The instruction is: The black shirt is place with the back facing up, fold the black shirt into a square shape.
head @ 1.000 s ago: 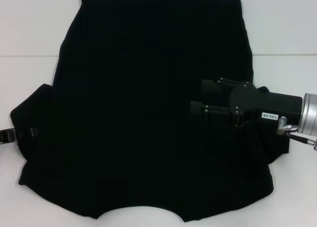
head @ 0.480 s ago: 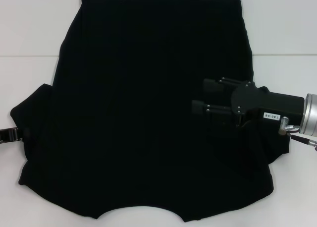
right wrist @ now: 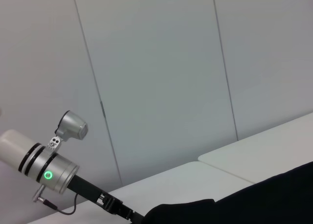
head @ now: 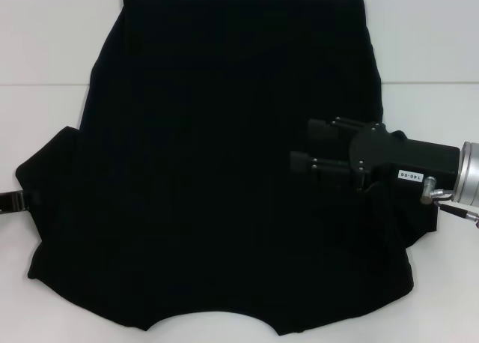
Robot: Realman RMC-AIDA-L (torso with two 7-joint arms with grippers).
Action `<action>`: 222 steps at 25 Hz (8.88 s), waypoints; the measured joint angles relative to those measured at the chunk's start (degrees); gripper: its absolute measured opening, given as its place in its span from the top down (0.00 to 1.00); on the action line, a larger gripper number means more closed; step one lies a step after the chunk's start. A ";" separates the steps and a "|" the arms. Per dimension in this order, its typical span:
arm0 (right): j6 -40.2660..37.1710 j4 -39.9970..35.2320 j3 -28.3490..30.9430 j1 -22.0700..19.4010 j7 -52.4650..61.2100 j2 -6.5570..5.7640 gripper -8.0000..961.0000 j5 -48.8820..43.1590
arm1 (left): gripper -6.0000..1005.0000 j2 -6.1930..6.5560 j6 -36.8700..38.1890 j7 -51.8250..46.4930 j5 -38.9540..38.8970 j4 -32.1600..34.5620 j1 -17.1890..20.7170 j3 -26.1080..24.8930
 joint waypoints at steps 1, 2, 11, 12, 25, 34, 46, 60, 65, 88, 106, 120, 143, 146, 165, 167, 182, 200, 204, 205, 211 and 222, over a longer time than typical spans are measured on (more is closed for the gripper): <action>0.02 0.00 0.03 0.02 -0.02 0.00 0.20 0.00 | 1.00 0.04 -0.01 0.00 0.00 0.11 0.00 -0.11; 0.05 0.03 0.11 0.04 -0.04 0.00 0.20 0.00 | 1.00 0.12 -0.08 0.01 0.00 0.30 0.00 -0.32; 0.10 0.34 0.70 0.11 -0.07 0.10 0.21 0.62 | 1.00 0.25 -0.91 -0.34 0.00 2.54 0.97 -1.44; 0.10 0.35 0.70 0.11 -0.09 0.16 0.21 0.66 | 1.00 0.24 -0.90 -0.39 0.00 2.81 1.10 -1.44; 1.32 0.35 0.70 0.72 -0.15 0.45 0.21 0.84 | 0.99 0.18 0.11 -1.95 0.00 4.63 2.80 -4.27; 1.71 0.43 0.70 0.88 -0.15 0.44 0.21 1.53 | 0.99 0.04 0.02 -2.05 0.00 5.39 3.34 -5.14; 2.28 1.26 0.69 0.88 -0.15 0.53 0.22 2.33 | 0.99 0.51 -2.18 -1.80 -0.01 5.41 2.88 -5.93; 2.91 1.24 0.69 1.00 0.09 0.53 0.22 2.34 | 0.99 0.48 -1.63 -2.05 -0.18 6.25 3.52 -7.38; 2.91 1.23 0.70 1.16 0.02 0.53 0.23 2.33 | 0.99 0.47 0.09 -2.07 -0.55 6.83 4.00 -7.96; 2.83 1.84 0.69 0.73 -0.15 0.52 0.23 2.65 | 0.99 1.12 5.06 -1.50 -0.78 6.18 0.76 -7.93; 2.91 1.85 0.70 0.53 -0.31 0.52 0.24 2.86 | 0.99 1.51 4.61 0.91 -1.04 1.66 -4.14 -6.57; 2.70 1.95 0.69 -0.41 -1.54 0.52 0.25 3.21 | 0.99 1.07 8.80 6.39 -6.85 0.21 -5.60 1.07; 2.28 3.43 0.35 -1.06 -3.32 0.52 0.26 4.35 | 0.99 -0.78 15.01 16.91 -9.53 -5.55 -5.06 3.68; 2.28 3.42 0.65 -1.06 -3.24 0.52 0.26 4.35 | 0.99 -0.82 14.74 16.79 -10.83 -5.25 -4.89 3.22; 11.22 -0.50 3.36 -1.86 20.42 -4.84 0.26 1.04 | 0.29 -0.35 32.33 27.03 -18.12 -5.62 -4.76 1.77; 13.00 -2.51 3.15 -1.79 27.53 -5.68 0.26 -2.24 | 0.20 -0.54 32.98 30.00 -18.59 -6.97 -5.27 2.02; 14.67 -9.18 3.50 -1.68 56.67 -9.00 0.26 -25.10 | 0.06 -1.84 29.30 41.86 -18.09 -8.28 -5.53 7.22; 16.47 -2.87 2.90 -1.31 60.26 -8.53 0.30 -30.28 | 0.06 -2.03 27.75 43.61 -18.00 -8.49 -5.38 7.50; 17.47 -2.39 2.80 -1.31 60.22 -8.24 0.33 -30.31 | 0.06 -2.06 27.24 43.63 -18.00 -8.49 -5.28 7.51; 17.58 -2.38 2.80 -1.31 60.22 -8.15 0.34 -30.32 | 0.06 -2.06 27.24 43.63 -18.00 -8.50 -5.26 7.51; 18.79 -2.23 2.71 -0.82 60.28 -7.26 0.39 -30.36 | 0.06 -2.08 26.77 43.61 -18.00 -8.55 -5.22 7.51; 21.42 -2.10 2.54 -0.82 60.25 -6.25 0.71 -30.29 | 0.06 -2.07 26.46 43.59 -18.02 -8.58 -5.10 7.47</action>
